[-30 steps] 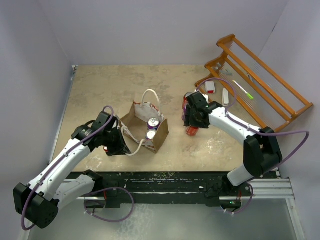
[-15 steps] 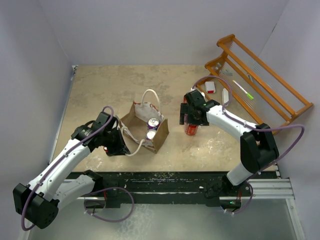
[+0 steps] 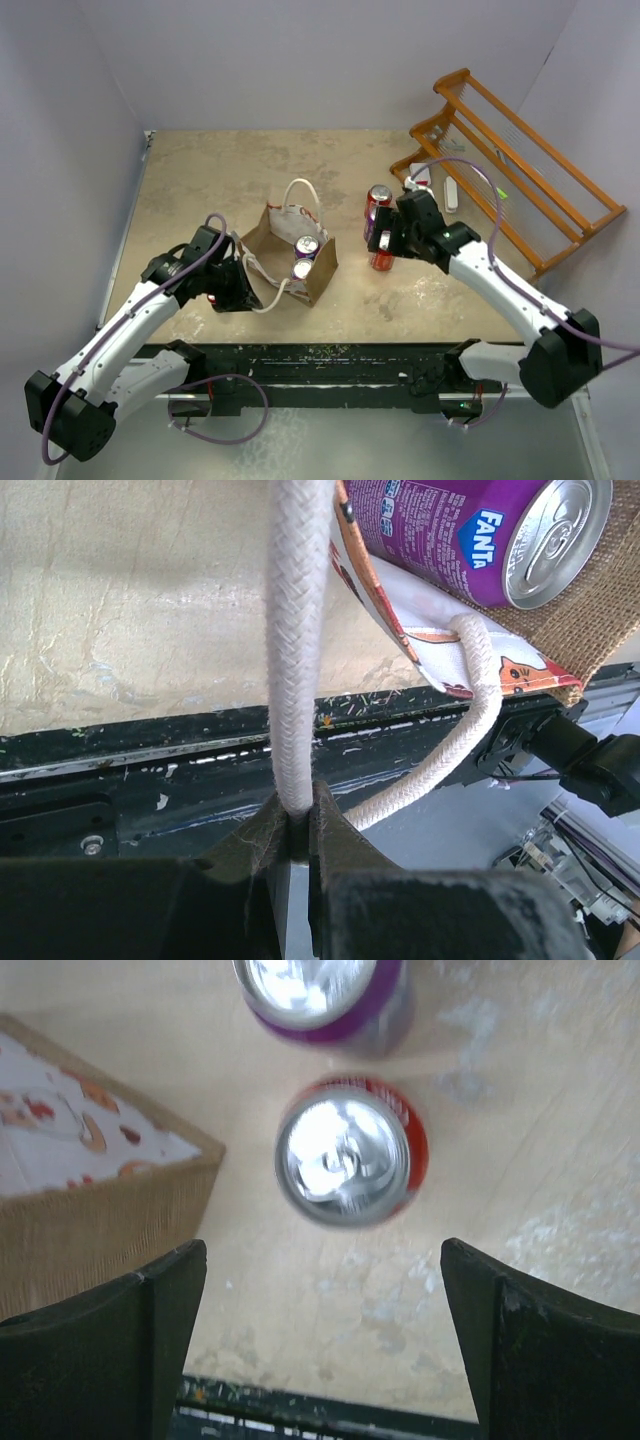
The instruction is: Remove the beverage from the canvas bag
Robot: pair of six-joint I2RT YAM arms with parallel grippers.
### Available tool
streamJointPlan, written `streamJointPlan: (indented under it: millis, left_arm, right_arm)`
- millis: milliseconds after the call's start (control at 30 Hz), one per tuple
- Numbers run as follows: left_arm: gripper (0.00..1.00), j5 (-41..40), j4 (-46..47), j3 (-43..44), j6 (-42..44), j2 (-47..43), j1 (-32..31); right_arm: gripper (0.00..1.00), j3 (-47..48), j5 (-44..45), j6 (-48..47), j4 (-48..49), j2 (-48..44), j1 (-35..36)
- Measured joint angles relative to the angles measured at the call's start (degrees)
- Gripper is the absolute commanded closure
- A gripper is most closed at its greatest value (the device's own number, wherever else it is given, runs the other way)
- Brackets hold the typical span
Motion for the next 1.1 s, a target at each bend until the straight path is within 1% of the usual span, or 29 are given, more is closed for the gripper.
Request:
streamJointPlan:
  millis: [100, 200, 367, 500, 633, 867, 967, 1100]
  left_arm:
    - [0.97, 0.61, 0.94, -1.4, -0.02, -0.92, 0.0]
    - [0.97, 1.14, 1.79, -2.4, -0.04, -1.62, 0.0]
    - [0.97, 1.53, 2.29, -2.54, 0.0, -1.86, 0.0]
    - [0.97, 1.6, 2.47, -2.54, 0.04, -1.46, 0.0]
    - [0.97, 1.55, 2.47, -2.54, 0.26, -1.27, 0.0]
    - [0.97, 1.53, 2.05, -2.43, 1.31, -1.25, 0.0]
    - [0.96, 1.53, 1.92, -2.4, 1.44, -1.2, 0.0]
    - [0.98, 1.53, 1.97, -2.4, 1.46, -0.52, 0.0]
  right_arm:
    - [0.0, -6.8, -3.96, 2.32, 0.2, -6.03, 0.0]
    - [0.0, -11.19, -7.96, 4.22, 0.09, -9.11, 0.02]
    - [0.0, -11.23, -12.92, 5.99, 0.11, -10.36, 0.04]
    - [0.0, -6.82, -16.09, 7.08, 0.35, -9.18, 0.57]
    - [0.0, 1.44, -17.27, 7.76, 1.29, -5.97, 3.23]
    - [0.0, 18.27, -15.02, 7.56, 2.12, 3.72, 14.67]
    - [0.0, 21.57, -13.57, 7.39, 2.16, 8.22, 18.93]
    - [0.0, 26.49, -10.88, 6.36, -0.11, 16.59, 24.06]
